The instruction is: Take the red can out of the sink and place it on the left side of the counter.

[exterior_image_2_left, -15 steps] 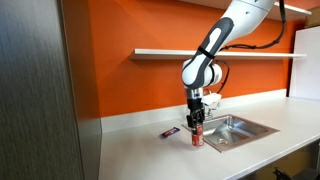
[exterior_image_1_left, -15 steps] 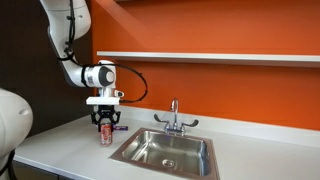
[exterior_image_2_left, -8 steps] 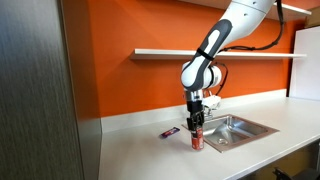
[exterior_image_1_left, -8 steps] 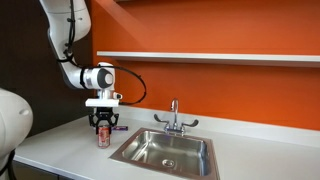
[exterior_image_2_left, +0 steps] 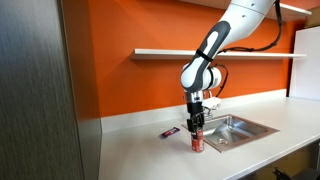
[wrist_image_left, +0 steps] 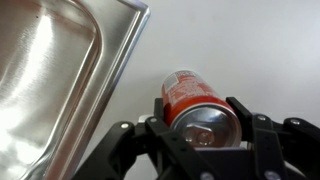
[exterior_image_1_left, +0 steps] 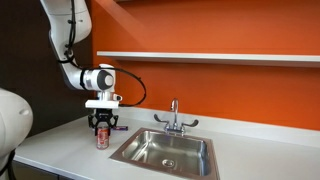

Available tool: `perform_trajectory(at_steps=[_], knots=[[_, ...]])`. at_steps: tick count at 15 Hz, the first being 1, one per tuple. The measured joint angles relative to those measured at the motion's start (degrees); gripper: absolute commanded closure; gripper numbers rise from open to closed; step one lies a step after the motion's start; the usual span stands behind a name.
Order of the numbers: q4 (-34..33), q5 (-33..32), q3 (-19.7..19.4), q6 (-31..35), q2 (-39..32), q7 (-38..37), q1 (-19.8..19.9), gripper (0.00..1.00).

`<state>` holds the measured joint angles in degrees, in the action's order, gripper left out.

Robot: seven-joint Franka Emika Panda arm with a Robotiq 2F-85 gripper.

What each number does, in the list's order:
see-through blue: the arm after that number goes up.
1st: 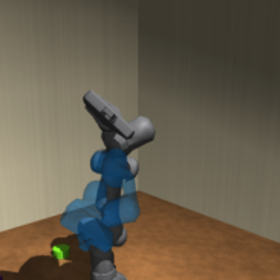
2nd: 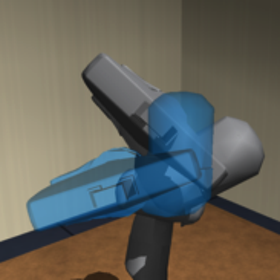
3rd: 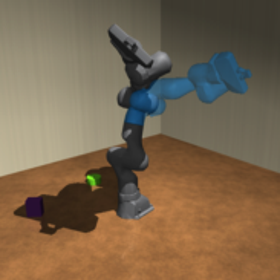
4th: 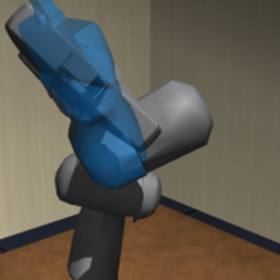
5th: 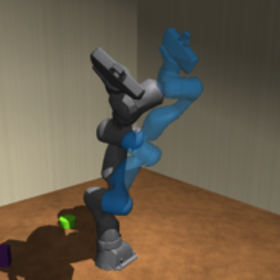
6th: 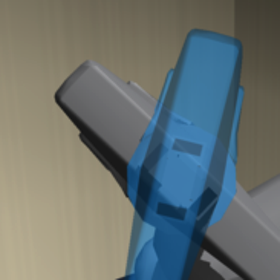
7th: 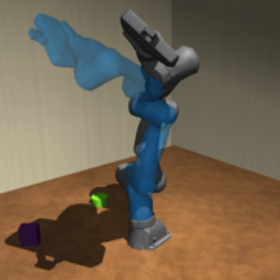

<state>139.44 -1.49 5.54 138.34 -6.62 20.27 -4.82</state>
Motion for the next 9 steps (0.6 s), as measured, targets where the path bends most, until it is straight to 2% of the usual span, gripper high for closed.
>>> perform_trajectory(at_steps=[7, 8, 9], knots=[[0.0, 0.0, 0.0, 0.0, -0.1, 0.3, 0.0, 0.62], [0.0, 0.0, 0.0, 0.0, -0.1, 0.3, 0.0, 0.58], [0.0, 0.0, 0.0, 0.0, -0.1, 0.4, 0.0, 0.12]])
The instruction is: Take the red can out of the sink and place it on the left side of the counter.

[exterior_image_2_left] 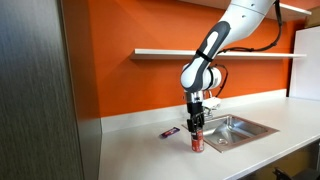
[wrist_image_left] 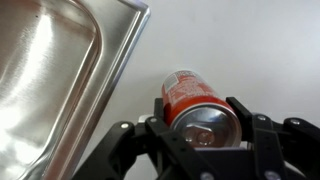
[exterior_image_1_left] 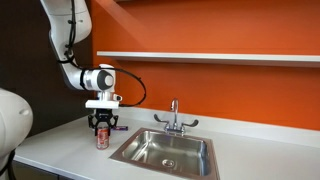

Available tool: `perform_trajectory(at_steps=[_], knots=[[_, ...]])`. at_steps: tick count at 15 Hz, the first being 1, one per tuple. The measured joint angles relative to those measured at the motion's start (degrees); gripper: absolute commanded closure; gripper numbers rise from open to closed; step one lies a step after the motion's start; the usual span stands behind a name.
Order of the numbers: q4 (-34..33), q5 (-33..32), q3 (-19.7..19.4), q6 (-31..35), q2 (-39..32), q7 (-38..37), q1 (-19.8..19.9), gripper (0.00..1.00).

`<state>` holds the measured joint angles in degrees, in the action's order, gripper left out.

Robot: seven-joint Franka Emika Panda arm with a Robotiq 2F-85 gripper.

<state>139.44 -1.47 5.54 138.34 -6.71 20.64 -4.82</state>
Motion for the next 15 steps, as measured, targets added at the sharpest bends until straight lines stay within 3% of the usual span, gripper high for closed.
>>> perform_trajectory(at_steps=[3, 15], knots=[[0.0, 0.0, 0.0, 0.0, 0.0, 0.0, 0.0, 0.01], [0.0, 0.0, 0.0, -0.2, 0.7, 0.0, 0.0, 0.00]])
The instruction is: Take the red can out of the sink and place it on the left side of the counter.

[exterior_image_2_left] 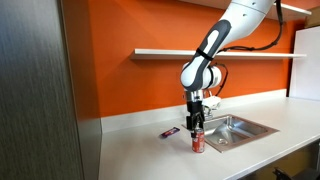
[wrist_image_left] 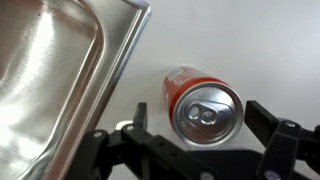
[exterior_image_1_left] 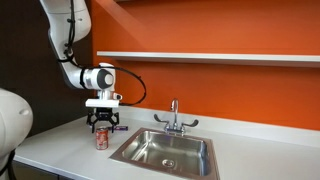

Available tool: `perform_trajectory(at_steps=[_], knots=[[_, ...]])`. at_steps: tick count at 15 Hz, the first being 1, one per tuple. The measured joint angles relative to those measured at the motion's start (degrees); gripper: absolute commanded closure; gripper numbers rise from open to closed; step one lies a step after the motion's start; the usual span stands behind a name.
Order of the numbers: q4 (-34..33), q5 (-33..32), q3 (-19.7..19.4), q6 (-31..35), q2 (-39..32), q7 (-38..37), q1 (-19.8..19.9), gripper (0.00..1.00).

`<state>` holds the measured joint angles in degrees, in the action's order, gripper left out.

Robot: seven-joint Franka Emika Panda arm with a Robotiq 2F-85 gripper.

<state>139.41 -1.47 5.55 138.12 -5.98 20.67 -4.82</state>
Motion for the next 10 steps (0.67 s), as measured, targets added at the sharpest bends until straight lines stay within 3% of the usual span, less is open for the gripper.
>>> perform_trajectory(at_steps=[10], knots=[[0.0, 0.0, 0.0, -1.8, 4.8, 0.0, -0.3, 0.00]])
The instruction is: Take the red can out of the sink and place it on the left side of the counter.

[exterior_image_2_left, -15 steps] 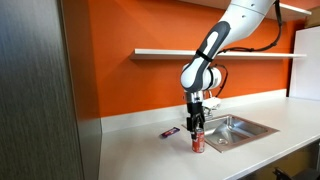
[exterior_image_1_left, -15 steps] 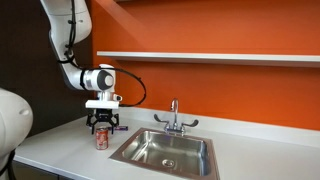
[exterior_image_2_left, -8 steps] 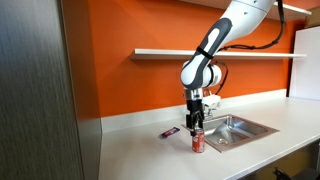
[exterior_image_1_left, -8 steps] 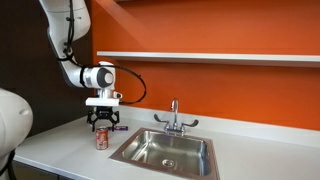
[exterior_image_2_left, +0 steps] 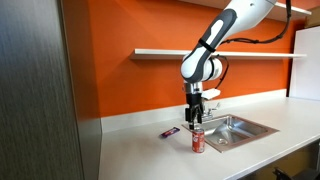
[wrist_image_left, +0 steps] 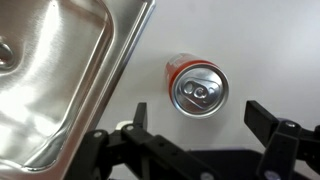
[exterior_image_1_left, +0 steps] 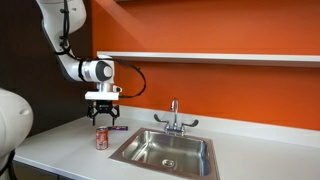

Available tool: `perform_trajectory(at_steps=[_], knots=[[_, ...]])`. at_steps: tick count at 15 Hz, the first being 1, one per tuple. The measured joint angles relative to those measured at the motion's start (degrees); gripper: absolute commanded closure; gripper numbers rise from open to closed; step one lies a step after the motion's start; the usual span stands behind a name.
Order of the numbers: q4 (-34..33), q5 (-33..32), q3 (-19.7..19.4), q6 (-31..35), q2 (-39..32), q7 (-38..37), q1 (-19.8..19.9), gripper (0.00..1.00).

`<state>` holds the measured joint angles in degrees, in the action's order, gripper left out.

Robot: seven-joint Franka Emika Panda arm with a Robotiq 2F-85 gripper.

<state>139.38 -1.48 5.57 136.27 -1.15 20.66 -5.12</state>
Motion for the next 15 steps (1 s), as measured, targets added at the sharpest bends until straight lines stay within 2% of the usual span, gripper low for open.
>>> perform_trajectory(at_steps=[9, 15], knots=[[0.0, 0.0, -0.2, -0.7, 2.7, 0.0, -0.4, 0.00], [-0.2, 0.7, -1.7, -0.8, 4.9, -0.3, -0.2, 0.00]])
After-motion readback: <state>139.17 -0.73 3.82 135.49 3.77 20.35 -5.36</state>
